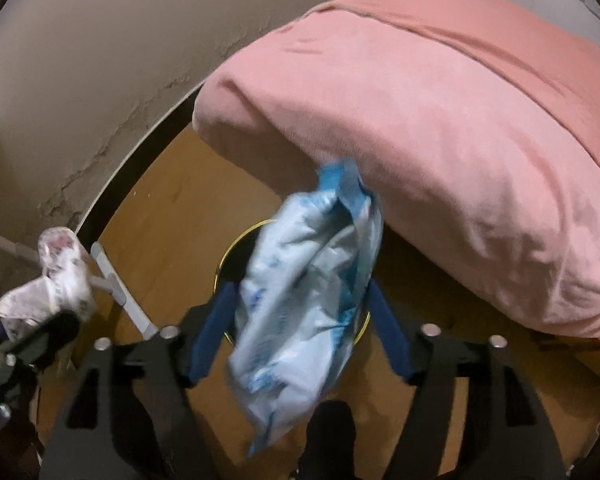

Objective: Collect trash

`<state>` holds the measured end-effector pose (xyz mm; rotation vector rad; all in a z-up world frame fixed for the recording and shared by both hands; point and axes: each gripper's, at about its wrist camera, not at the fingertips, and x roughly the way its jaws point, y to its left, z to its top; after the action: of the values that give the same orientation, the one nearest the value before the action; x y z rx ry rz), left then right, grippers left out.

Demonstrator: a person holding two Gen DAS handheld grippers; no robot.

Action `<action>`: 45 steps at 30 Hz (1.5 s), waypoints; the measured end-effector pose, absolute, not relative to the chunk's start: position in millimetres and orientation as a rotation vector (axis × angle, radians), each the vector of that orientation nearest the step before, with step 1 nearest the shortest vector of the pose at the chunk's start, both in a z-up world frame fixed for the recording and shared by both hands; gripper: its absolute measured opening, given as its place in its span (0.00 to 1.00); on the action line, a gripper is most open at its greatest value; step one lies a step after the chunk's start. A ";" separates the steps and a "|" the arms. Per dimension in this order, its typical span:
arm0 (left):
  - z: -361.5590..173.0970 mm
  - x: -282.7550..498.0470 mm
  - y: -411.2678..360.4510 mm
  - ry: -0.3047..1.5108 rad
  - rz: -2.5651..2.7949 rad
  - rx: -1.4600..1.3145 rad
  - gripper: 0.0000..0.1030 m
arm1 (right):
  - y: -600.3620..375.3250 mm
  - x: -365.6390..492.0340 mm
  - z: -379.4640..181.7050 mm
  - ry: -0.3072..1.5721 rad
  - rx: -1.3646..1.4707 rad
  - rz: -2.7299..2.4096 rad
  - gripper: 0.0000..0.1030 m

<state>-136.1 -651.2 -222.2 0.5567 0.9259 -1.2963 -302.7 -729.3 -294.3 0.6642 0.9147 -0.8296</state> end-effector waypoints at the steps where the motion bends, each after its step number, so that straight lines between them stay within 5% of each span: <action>1: -223.2 -135.5 -652.6 0.930 -1.295 0.557 0.20 | -730.4 -303.9 -293.6 0.908 0.669 -0.833 0.65; 21: -260.1 -149.3 -699.5 0.984 -1.330 0.605 0.24 | -748.3 -330.5 -288.9 0.837 0.764 -0.892 0.72; 23: -260.9 -152.7 -705.0 0.975 -1.336 0.609 0.52 | -749.2 -336.6 -287.8 0.825 0.774 -0.910 0.75; 25: -259.8 -155.0 -708.4 0.966 -1.338 0.602 0.62 | -751.0 -341.7 -287.3 0.815 0.784 -0.927 0.75; 30: -252.9 -160.1 -708.3 0.948 -1.341 0.619 0.68 | -754.8 -348.8 -286.5 0.807 0.800 -0.944 0.75; 33: -244.1 -159.9 -703.3 0.907 -1.332 0.620 0.82 | -755.3 -346.4 -283.5 0.804 0.798 -0.942 0.76; 45: -190.9 -146.9 -665.6 0.847 -1.269 0.604 0.88 | -731.7 -335.1 -266.5 0.788 0.773 -0.918 0.77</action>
<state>-146.9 -665.6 -190.9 0.6044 0.8465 -1.2687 -335.1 -731.7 -266.5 0.7728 0.7883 -0.9178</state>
